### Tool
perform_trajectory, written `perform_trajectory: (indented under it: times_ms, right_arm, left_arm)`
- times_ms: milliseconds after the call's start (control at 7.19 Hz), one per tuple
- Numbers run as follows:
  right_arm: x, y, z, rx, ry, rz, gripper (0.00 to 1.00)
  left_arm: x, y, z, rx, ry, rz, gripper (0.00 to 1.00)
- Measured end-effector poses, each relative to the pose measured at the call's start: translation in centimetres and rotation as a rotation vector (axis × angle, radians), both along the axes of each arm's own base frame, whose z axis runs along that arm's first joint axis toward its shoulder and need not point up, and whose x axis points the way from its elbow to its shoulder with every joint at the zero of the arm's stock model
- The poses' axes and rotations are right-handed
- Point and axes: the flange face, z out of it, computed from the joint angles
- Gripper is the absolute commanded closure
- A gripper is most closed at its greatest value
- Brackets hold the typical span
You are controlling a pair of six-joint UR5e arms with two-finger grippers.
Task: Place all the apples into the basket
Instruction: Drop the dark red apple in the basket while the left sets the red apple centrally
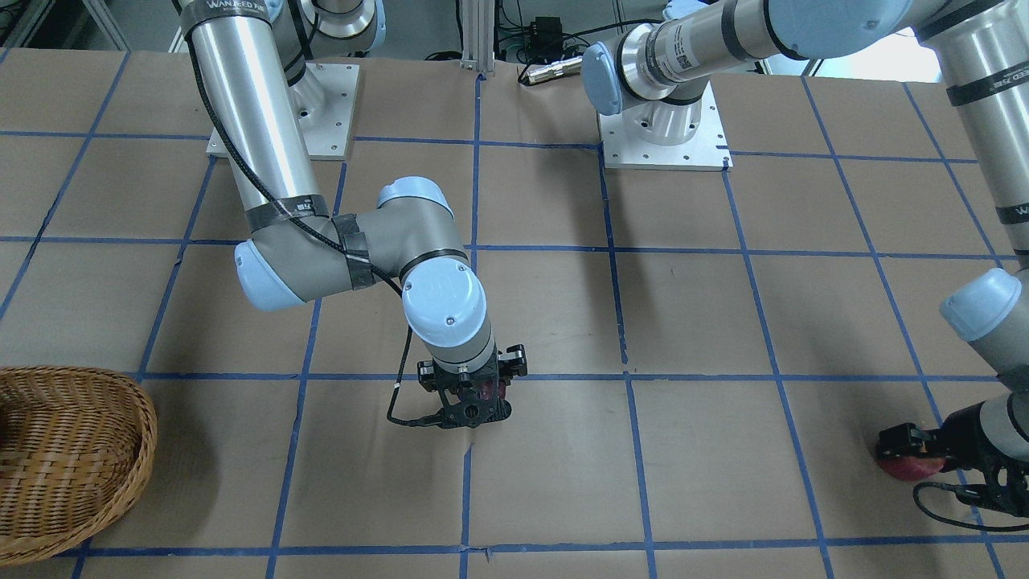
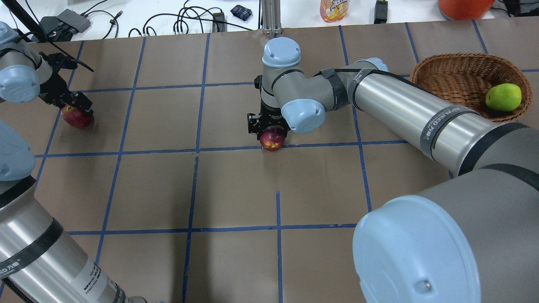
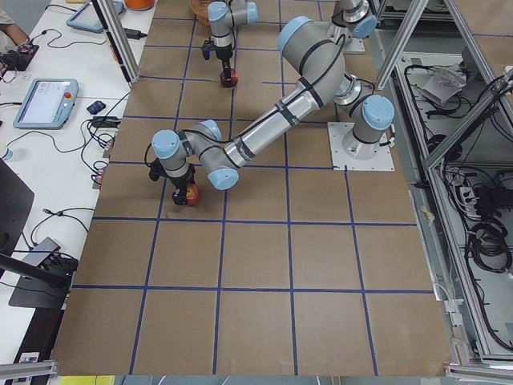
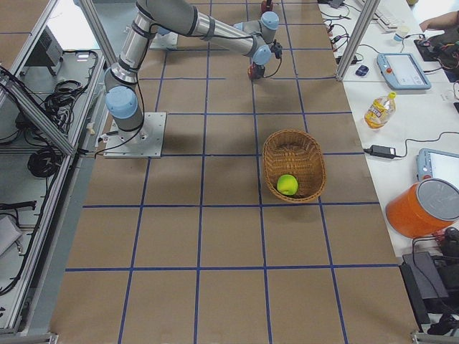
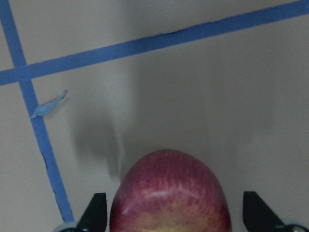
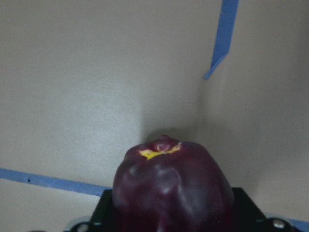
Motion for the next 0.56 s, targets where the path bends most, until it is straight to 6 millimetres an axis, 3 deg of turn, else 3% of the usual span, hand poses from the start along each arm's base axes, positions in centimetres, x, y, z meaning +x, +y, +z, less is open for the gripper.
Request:
perform_trajectory:
  times_ms: [139, 278, 417, 556]
  right_arm:
    - [-0.5, -0.2, 1.5, -0.011, 0.006, -0.006, 1.0]
    - [-2.2, -0.9, 4.2, -0.02, 0.023, -0.027, 1.0]
    - [-5.6, -2.3, 7.7, -0.025, 0.055, -0.074, 1.0]
    - [-11.9, -4.6, 11.2, -0.021, 0.08, -0.148, 1.0]
  left_arm:
    - [-0.5, -0.1, 0.3, 0.002, 0.001, -0.003, 0.72]
    - [-2.1, -0.2, 1.4, 0.018, 0.008, 0.001, 0.73]
    - [-5.3, -0.1, 2.9, 0.055, 0.025, 0.014, 0.73]
    - [-9.8, 0.1, 4.8, 0.096, 0.034, 0.047, 0.73]
